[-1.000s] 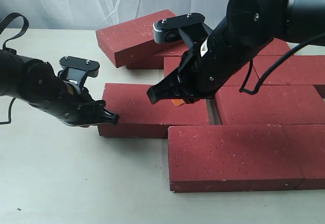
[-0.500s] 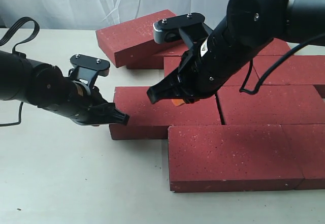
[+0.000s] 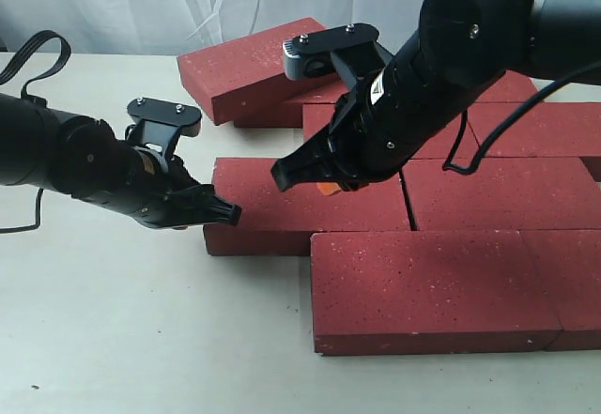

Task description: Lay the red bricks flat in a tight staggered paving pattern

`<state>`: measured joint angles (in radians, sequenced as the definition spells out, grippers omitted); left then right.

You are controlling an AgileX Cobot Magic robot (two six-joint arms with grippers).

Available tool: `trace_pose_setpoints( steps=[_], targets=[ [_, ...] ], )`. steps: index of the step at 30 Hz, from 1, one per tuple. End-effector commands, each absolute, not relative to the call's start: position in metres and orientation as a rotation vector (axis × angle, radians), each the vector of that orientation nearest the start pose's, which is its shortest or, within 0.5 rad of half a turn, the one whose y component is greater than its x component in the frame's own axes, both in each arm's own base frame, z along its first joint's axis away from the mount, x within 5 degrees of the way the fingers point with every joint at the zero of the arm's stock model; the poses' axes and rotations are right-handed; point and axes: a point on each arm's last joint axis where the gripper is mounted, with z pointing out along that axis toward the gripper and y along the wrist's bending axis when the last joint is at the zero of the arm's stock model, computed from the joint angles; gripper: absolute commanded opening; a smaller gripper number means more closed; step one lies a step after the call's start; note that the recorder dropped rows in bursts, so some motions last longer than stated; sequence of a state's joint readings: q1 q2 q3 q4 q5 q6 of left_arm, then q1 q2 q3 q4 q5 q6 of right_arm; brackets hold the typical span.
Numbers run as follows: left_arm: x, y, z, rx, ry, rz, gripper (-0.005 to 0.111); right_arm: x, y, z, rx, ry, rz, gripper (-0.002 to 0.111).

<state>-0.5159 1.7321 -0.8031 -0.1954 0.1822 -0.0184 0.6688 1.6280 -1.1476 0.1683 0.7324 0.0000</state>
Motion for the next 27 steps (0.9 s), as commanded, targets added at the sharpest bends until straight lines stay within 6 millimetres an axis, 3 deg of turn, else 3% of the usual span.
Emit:
trace_pose_setpoints(
  steps=[1,27],
  targets=[
    [0.2738,-0.1608,0.1473,0.386,2.569,-0.325,0.0,0.2567,0.2158,0.2491,-0.76,2.611,0.396,-0.001],
    [0.2693,-0.1635,0.142,0.152,2.671,-0.433,0.0,0.2584,0.2168,0.2483,-0.754,2.598,0.399,-0.001]
  ],
)
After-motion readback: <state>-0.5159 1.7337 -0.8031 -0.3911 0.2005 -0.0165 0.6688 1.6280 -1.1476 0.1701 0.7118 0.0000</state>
